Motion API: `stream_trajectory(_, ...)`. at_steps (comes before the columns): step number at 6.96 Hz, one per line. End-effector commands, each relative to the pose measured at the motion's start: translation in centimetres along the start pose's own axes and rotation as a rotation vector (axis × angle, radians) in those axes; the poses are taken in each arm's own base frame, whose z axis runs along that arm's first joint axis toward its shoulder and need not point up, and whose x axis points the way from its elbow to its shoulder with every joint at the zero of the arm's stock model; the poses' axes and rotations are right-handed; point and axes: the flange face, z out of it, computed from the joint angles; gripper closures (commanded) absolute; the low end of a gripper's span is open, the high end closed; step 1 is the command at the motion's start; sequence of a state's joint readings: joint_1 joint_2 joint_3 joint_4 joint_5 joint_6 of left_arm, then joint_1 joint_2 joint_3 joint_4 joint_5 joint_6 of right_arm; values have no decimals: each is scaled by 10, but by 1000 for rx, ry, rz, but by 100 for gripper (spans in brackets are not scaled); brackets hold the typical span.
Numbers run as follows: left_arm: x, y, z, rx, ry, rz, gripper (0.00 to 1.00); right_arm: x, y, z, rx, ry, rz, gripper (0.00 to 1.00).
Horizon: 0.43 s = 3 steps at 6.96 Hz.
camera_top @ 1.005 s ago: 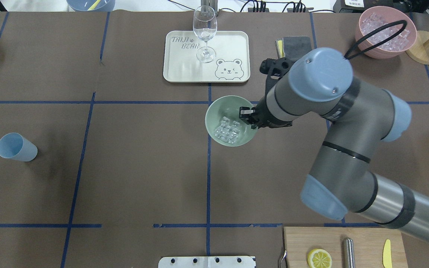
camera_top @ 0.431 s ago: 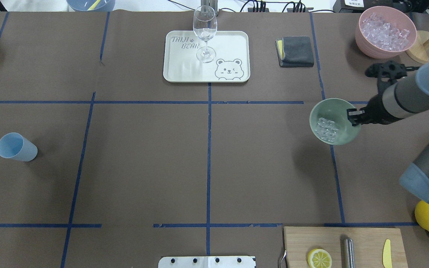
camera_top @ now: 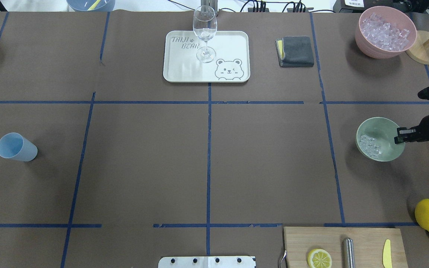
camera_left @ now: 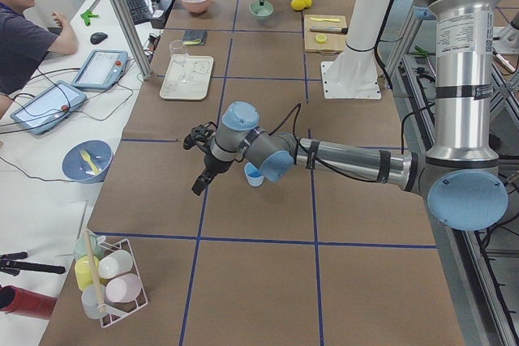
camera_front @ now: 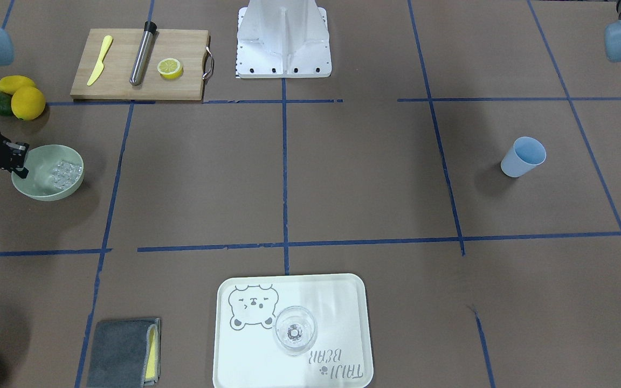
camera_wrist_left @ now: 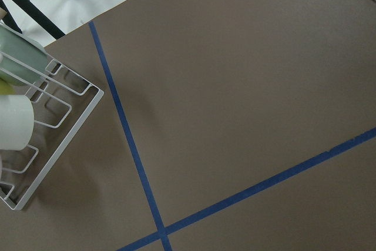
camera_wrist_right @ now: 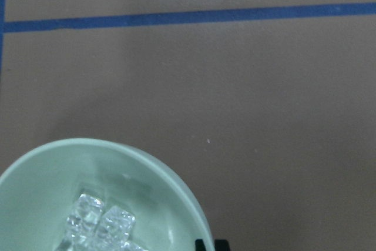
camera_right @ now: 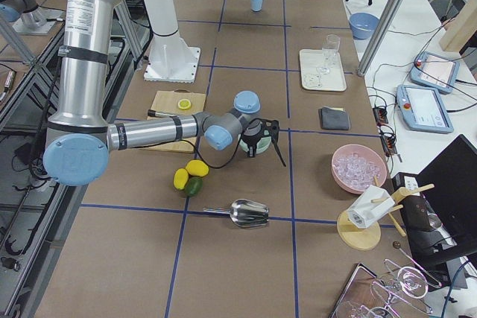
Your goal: Pour ice into bowl
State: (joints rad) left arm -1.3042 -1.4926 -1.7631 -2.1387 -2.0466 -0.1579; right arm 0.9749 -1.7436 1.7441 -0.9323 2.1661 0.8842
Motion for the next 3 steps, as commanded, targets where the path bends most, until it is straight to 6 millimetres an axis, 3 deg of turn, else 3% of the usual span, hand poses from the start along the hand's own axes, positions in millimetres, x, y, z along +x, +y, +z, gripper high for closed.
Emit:
stream_trajectory(1, -3, 3, 2, -9, 0, -3, 0, 36, 10, -2, -29, -25, 42, 1)
stream_trajectory(3, -2, 5, 0, -9, 0, -3, 0, 62, 2, -20, 1, -22, 27, 0)
